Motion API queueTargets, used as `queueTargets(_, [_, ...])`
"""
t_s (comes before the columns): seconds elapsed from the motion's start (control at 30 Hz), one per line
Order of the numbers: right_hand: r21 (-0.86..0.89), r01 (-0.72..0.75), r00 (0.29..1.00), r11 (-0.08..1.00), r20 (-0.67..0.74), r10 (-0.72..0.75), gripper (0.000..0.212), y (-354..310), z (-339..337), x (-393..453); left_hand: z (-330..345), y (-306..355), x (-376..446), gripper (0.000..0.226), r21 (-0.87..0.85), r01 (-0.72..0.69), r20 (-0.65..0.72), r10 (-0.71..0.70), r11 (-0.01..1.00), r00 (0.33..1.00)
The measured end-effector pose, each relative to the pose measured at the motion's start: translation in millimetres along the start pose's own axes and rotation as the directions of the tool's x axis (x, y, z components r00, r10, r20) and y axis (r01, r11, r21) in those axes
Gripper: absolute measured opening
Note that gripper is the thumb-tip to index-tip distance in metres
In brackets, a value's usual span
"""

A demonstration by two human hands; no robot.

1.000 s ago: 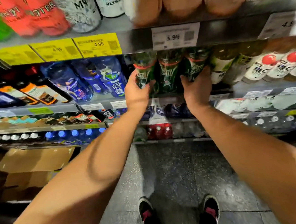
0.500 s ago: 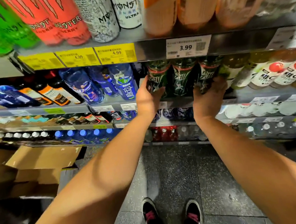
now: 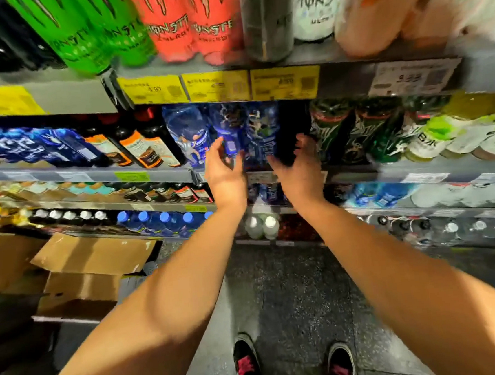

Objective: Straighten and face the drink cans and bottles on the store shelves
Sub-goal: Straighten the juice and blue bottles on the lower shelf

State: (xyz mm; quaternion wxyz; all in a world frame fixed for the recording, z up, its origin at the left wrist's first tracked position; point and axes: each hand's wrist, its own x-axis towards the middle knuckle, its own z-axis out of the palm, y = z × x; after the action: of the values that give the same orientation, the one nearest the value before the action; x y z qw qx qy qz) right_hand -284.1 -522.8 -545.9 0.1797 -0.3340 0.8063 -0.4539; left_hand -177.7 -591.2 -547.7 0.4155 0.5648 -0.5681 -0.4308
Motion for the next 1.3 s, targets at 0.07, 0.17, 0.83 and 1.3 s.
queueTargets(0.07, [0.017,-0.024,0.999,1.0,0.03,0.023,0.081,-1,11,13,1,-2,10,0.055,-0.025,0.048,0.018,-0.048,0.999,0.999])
queueTargets(0.17, [0.009,-0.032,0.997,0.999,0.077,0.031,0.089,0,29,28,7,-8,24,0.056,-0.005,-0.031,0.092,0.031,1.0,0.995])
queueTargets(0.83, [-0.254,0.024,0.968,0.967,-0.237,-0.086,0.055,6,11,10,23,-9,16,0.056,-0.119,-0.066,0.138,0.082,0.991,0.987])
queueTargets(1.3, [-0.199,0.028,0.959,0.98,-0.271,-0.083,0.066,3,10,6,-40,-25,38,0.056,-0.008,0.013,-0.241,-0.015,1.0,0.97])
